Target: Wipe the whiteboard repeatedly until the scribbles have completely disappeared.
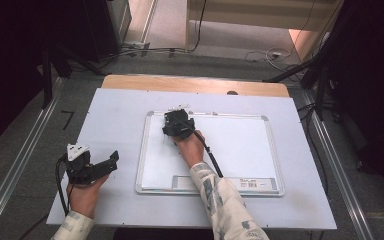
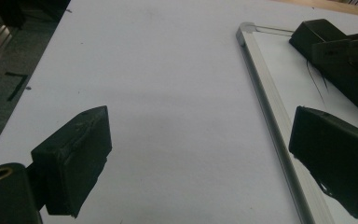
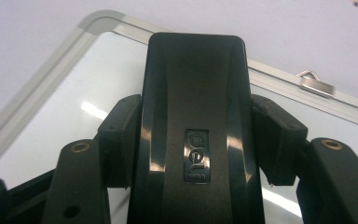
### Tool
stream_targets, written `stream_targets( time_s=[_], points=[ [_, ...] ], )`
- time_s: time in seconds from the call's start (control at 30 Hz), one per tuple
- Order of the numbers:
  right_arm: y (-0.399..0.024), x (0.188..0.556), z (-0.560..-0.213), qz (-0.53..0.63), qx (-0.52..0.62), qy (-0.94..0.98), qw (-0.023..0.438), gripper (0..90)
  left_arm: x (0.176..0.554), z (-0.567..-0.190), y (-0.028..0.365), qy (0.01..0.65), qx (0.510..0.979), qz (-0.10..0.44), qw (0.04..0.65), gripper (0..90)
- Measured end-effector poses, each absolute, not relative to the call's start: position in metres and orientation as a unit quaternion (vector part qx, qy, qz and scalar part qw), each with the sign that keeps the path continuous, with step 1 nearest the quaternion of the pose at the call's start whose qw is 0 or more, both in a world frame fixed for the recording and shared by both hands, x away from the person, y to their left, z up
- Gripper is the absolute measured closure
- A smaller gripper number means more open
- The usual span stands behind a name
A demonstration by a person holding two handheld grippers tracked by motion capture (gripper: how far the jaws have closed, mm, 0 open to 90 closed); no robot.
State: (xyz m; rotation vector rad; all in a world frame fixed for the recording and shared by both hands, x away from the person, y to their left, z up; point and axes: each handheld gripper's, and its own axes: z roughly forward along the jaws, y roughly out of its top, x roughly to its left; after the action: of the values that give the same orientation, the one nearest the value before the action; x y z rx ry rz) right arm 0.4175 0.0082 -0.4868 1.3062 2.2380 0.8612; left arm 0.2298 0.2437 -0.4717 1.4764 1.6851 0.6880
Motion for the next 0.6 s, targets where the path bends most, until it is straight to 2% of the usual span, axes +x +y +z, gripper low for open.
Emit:
stream_targets(
  time_s=[0.33,0.6],
  points=[
    [0.031,0.412,-0.487,0.316,0.450,0.812,0.196,37.5,0.230,-0.472,0.245,0.663,0.579,0.270,0.391,6.2],
    [0.026,0.420,-0.487,0.318,0.447,0.813,0.196,37.4,0.230,-0.472,0.246,0.664,0.580,0.268,0.389,6.2]
  ],
)
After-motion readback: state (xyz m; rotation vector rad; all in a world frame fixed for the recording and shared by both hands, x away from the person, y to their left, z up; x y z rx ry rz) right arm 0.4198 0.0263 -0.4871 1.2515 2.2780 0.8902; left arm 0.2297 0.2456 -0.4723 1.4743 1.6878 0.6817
